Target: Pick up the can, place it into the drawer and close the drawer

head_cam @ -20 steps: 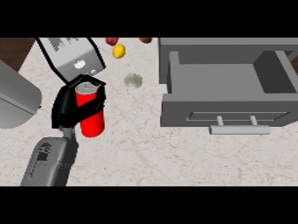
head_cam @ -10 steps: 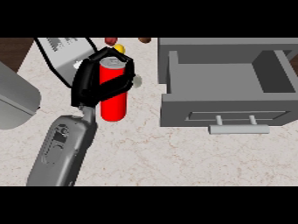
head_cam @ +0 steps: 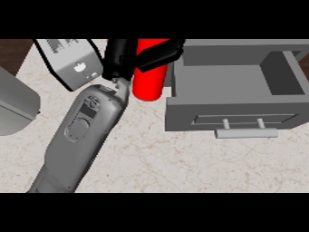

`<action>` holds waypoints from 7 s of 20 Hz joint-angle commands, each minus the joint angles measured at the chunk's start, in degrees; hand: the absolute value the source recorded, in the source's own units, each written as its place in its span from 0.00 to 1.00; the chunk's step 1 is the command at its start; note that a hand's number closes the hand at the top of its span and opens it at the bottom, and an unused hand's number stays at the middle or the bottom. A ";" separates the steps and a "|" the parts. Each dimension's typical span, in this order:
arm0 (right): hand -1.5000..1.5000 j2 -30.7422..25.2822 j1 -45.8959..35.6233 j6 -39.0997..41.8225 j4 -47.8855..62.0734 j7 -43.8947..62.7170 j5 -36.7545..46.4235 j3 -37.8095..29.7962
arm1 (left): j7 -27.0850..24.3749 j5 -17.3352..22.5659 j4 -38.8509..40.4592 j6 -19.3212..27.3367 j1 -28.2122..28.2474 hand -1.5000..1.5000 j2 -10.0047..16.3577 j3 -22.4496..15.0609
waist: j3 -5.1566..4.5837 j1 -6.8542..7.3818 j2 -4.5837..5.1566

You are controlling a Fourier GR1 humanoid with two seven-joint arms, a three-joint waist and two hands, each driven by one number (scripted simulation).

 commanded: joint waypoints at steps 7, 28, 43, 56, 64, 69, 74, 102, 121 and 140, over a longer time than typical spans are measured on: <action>0.00 1.66 -1.94 -0.62 2.55 -1.55 4.15 2.12 | 0.88 5.65 16.09 8.80 -18.12 1.00 -0.01 -4.37 | 0.02 -0.63 0.18; 0.00 -0.95 -6.21 -0.48 4.98 0.64 2.86 1.27 | -6.94 20.58 42.55 10.93 -35.42 1.00 -0.01 -11.20 | 0.08 -2.26 0.59; 0.00 -2.51 -12.05 -1.37 8.55 1.18 2.52 0.19 | -13.53 26.05 49.48 16.00 -33.81 1.00 -0.01 -21.57 | 0.19 -5.08 1.37; 0.00 -1.53 -12.11 -1.30 8.02 0.80 4.97 3.37 | -14.57 28.79 52.44 20.05 -34.03 0.00 -0.01 -25.99 | 0.20 -6.78 1.74; 0.00 -1.45 -11.35 -0.70 6.30 0.45 4.27 3.71 | -19.28 31.69 52.25 22.50 -29.98 0.00 -0.01 -26.48 | 0.14 -6.62 1.79; 0.00 -2.49 -9.76 -1.08 2.16 -0.77 8.66 4.22 | -21.09 33.95 51.90 22.59 -30.27 0.00 -0.01 -25.38 | 0.09 -6.45 1.76; 0.00 -7.18 -12.36 -0.85 0.91 -2.13 16.16 4.29 | -19.61 35.96 51.00 22.68 -31.01 0.00 -0.01 -26.07 | 0.07 -5.85 1.70; 0.00 -10.88 -23.40 -17.48 31.14 -9.25 67.25 22.67 | -16.09 37.57 43.29 28.58 -32.59 0.00 1.67 -25.00 | 0.04 2.23 -0.14; 0.00 -6.88 -44.30 -38.65 71.80 -13.65 74.40 15.03 | -3.21 32.27 19.60 23.79 -19.99 0.00 19.29 -26.74 | 0.07 4.09 0.29; 0.00 -8.73 -70.62 -52.50 100.56 -11.77 76.61 7.28 | 1.78 28.93 2.91 22.45 -7.08 0.00 28.78 -25.36 | 0.05 5.40 1.24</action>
